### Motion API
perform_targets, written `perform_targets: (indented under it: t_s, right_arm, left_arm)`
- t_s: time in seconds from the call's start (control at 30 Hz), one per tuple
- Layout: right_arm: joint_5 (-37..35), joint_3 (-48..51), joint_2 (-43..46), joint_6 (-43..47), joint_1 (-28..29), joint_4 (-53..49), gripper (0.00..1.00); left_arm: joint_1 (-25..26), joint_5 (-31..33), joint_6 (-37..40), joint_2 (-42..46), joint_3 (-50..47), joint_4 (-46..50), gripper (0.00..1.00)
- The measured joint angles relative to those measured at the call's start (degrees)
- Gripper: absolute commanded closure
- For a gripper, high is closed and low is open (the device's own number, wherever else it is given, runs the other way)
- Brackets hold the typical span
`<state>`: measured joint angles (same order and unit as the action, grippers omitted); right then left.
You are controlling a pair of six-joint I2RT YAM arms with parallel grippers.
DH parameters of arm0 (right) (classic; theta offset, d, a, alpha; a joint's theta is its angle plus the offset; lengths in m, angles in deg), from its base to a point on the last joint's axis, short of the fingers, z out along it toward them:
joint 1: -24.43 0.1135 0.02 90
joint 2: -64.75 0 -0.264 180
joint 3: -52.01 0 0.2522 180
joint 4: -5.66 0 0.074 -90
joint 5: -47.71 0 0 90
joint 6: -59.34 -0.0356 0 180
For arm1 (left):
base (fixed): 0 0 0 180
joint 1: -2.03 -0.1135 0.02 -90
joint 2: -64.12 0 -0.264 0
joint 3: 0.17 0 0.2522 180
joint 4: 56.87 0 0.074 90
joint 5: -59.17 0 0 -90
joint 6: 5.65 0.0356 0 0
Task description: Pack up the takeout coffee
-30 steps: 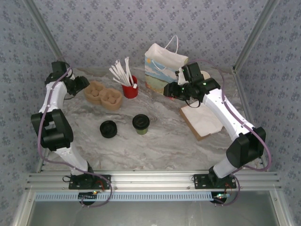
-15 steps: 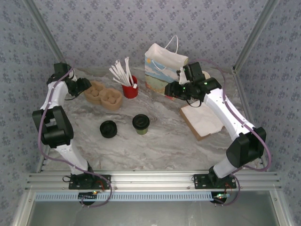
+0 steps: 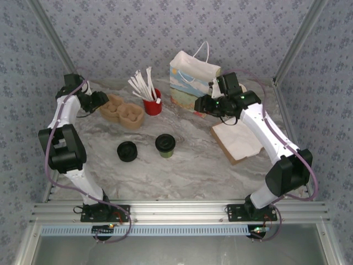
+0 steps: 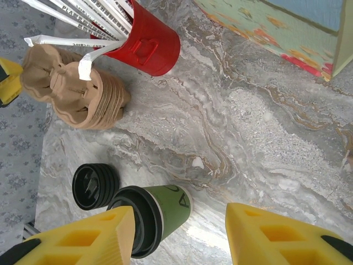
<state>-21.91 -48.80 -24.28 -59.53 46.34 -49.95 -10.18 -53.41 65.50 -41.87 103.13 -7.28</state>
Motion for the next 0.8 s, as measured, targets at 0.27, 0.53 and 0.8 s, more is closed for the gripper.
perform_targets:
  t_s: [0.27, 0.53, 0.8]
  right_arm:
    - [0.13, -1.95, 0.02, 0.00, -0.85, -0.24, 0.51]
    - [0.68, -2.49, 0.02, -0.13, -0.92, -0.22, 0.51]
    - [1.09, -2.51, 0.02, -0.48, -0.90, -0.24, 0.51]
  left_arm:
    - [0.00, -1.29, -0.28, 0.13, -2.89, -2.21, 0.64]
    - [-0.02, -1.44, -0.70, 0.13, -3.48, -3.13, 0.79]
    - [0.00, -1.40, -0.66, 1.66, -3.80, -2.91, 0.90]
